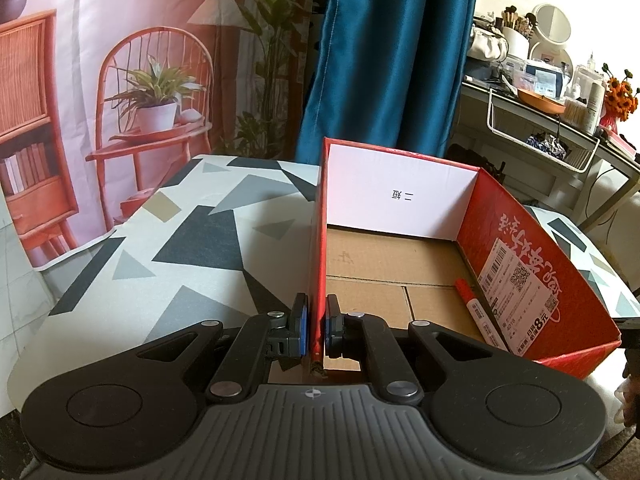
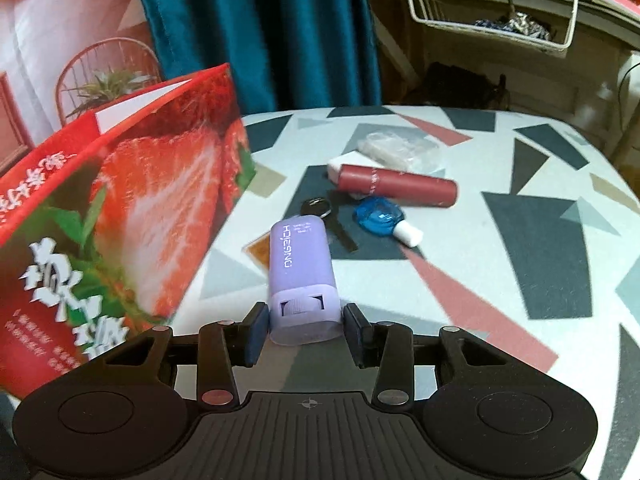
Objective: Organize rigid objects
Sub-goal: 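Return the right gripper to the lavender stick and grasp it, then lift the lavender stick into the red box and open the right gripper, then move the right gripper to the gold card case and grasp it, then carry the gold card case into the red box and release it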
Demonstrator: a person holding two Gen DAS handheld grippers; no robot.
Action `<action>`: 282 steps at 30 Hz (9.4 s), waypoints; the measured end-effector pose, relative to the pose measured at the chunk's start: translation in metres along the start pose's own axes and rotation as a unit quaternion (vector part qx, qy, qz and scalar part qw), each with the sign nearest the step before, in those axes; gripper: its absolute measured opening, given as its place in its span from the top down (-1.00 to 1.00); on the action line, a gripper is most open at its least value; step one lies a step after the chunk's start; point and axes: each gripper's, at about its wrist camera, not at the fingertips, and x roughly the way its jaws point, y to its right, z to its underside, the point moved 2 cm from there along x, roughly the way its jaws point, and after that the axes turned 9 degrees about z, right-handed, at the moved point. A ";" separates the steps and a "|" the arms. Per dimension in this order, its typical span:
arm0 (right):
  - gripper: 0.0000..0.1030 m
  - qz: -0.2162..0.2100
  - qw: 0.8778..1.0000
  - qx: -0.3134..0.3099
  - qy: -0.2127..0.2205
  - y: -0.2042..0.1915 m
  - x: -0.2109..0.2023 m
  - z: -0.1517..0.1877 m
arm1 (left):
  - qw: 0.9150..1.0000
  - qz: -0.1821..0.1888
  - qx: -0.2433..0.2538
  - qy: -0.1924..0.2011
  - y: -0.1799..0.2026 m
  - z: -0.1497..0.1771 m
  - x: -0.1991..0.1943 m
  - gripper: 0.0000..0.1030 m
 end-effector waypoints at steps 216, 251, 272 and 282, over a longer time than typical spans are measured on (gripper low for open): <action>-0.13 -0.012 0.988 -0.135 0.068 -0.040 0.045 -0.019 | 1.000 -0.007 0.022 0.021 0.005 0.008 -0.010 0.83; -0.23 -0.047 0.988 -0.142 0.042 -0.043 0.052 -0.030 | 1.000 -0.005 0.016 0.019 0.004 0.009 -0.008 0.83; -0.04 -0.036 0.991 -0.065 0.112 -0.026 0.012 -0.019 | 1.000 -0.004 0.016 0.016 0.002 0.007 -0.006 0.83; -0.04 -0.071 0.975 -0.043 0.204 -0.034 -0.043 -0.057 | 1.000 -0.004 0.015 0.016 0.002 0.007 -0.006 0.83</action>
